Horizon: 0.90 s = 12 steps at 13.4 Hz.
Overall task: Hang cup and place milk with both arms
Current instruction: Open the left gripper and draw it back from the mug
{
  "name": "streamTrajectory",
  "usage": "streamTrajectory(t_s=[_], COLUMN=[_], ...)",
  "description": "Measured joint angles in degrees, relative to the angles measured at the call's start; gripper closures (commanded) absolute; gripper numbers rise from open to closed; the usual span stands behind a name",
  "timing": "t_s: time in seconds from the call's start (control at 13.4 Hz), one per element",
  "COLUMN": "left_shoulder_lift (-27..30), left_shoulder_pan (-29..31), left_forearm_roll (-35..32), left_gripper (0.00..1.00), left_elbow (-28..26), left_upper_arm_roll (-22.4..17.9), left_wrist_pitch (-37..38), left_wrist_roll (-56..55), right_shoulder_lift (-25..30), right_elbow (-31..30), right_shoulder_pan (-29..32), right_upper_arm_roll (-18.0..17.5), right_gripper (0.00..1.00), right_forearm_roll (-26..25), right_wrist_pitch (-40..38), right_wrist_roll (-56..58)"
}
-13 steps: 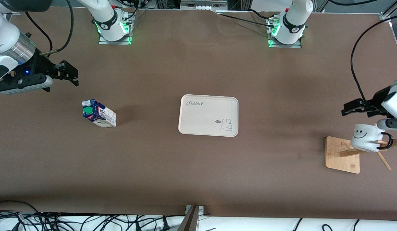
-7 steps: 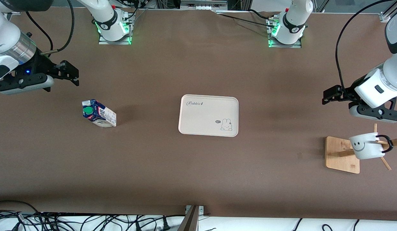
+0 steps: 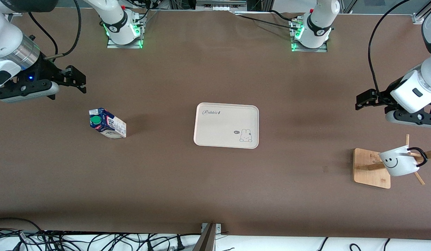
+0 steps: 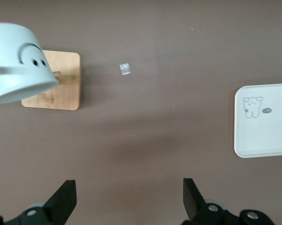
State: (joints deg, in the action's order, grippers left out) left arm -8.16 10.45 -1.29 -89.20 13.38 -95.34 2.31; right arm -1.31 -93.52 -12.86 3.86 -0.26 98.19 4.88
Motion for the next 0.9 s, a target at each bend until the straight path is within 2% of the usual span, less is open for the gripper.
streamTrajectory(t_s=[0.07,0.3,0.45,0.9], left_shoulder_lift=[1.56,7.24,9.54,10.84], left_shoulder_pan=[-2.70,-4.46,-6.36,-9.24], left_forearm_roll=[0.00,1.18,4.43,1.28], left_gripper=[0.00,0.00,0.00,0.00], left_elbow=[-1.91,-8.13,-10.28,-11.84], left_upper_arm_roll=[-3.22,-6.03,-9.49,-10.40], left_wrist_pitch=[-1.33,-5.75,-6.56,-5.64], left_wrist_roll=[0.00,-0.75,-1.11,-1.10], right_shoulder_lift=[0.00,0.00,0.00,0.00], right_elbow=[0.00,0.02,0.03,0.03], right_shoulder_pan=[0.00,-0.01,-0.01,-0.01], right_upper_arm_roll=[0.00,0.00,0.00,0.02], right_gripper=[0.00,0.00,0.00,0.00], right_forearm_roll=[0.00,0.00,0.00,0.00], right_wrist_pitch=[0.00,0.01,0.02,0.02], right_wrist_roll=[0.00,0.00,0.00,0.00])
